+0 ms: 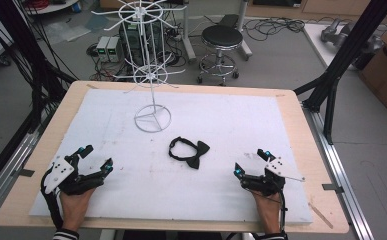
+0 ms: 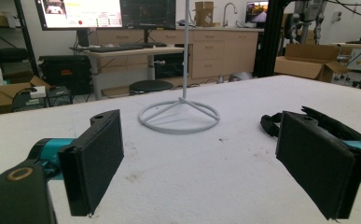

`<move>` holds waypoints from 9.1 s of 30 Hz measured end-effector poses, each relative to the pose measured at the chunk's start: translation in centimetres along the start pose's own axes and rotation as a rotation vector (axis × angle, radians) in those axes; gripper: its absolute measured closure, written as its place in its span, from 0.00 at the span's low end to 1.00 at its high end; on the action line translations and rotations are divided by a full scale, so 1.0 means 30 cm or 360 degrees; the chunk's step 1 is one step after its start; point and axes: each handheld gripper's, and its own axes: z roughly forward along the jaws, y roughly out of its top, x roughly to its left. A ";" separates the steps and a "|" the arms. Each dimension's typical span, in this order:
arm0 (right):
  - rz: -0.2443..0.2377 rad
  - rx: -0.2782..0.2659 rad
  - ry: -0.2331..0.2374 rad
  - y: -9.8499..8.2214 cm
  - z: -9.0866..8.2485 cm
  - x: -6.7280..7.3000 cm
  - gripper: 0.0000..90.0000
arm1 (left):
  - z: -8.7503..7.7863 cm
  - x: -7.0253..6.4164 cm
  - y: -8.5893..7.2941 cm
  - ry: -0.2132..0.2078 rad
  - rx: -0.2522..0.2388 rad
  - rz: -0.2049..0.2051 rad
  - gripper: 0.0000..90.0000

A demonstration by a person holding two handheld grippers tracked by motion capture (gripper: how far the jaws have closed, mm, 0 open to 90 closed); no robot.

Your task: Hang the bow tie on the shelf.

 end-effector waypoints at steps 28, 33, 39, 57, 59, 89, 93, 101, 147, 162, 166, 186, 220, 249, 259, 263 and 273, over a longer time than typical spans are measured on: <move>-0.0004 0.0010 0.0015 0.002 0.006 -0.005 0.07 | 0.000 -0.002 0.000 0.0006 0.0000 0.0010 0.17; -0.0058 0.0032 0.0016 0.004 0.009 0.007 0.07 | 0.002 -0.004 0.001 0.0010 0.0007 0.0013 0.17; -0.0099 0.0095 0.0031 0.021 0.032 0.014 0.07 | 0.003 -0.005 0.001 0.0015 0.0011 0.0016 0.17; -0.0117 0.0370 0.0122 0.156 0.181 0.061 0.07 | 0.005 -0.005 0.002 0.0018 0.0021 0.0020 0.17; -0.0121 0.0414 0.0131 0.160 0.202 0.064 0.07 | 0.006 -0.005 0.002 0.0018 0.0022 0.0019 0.17; -0.0436 0.0778 0.0312 0.299 0.488 0.183 0.07 | 0.005 -0.004 0.002 0.0014 0.0027 0.0024 0.17; -0.0437 0.0817 0.0319 0.295 0.513 0.189 0.07 | 0.005 -0.004 0.002 0.0015 0.0025 0.0021 0.17; -0.0462 0.0908 0.0332 0.273 0.543 0.186 0.19 | 0.006 -0.004 0.002 0.0011 0.0026 0.0025 0.17; -0.0684 0.1133 0.0423 0.200 0.638 0.232 0.71 | 0.003 -0.003 0.001 0.0005 0.0010 0.0012 0.17; -0.0735 0.1154 0.0504 0.202 0.644 0.239 0.89 | 0.003 -0.003 0.001 0.0004 0.0013 0.0012 0.17; -0.0736 0.1162 0.0503 0.203 0.643 0.244 0.92 | 0.002 -0.002 0.001 0.0004 0.0011 0.0011 0.17; -0.0608 0.0941 0.0443 0.254 0.604 0.226 0.92 | 0.002 -0.002 0.001 0.0006 0.0007 0.0008 0.17; -0.0426 0.0266 0.0438 0.382 0.478 0.198 0.96 | 0.002 -0.002 0.001 0.0009 0.0005 0.0008 0.17; -0.0329 -0.0011 0.0361 0.509 0.433 0.176 0.97 | 0.002 -0.002 0.000 0.0009 0.0002 0.0005 0.17; -0.0306 -0.0094 0.0335 0.562 0.437 0.182 0.97 | 0.002 -0.001 0.000 0.0008 0.0000 0.0004 0.17; -0.0279 -0.0100 0.0316 0.577 0.460 0.177 0.97 | 0.001 -0.001 0.000 0.0006 0.0001 0.0004 0.17; -0.0249 -0.0086 0.0268 0.602 0.538 0.157 0.97 | 0.001 0.001 0.000 0.0004 -0.0002 -0.0009 0.17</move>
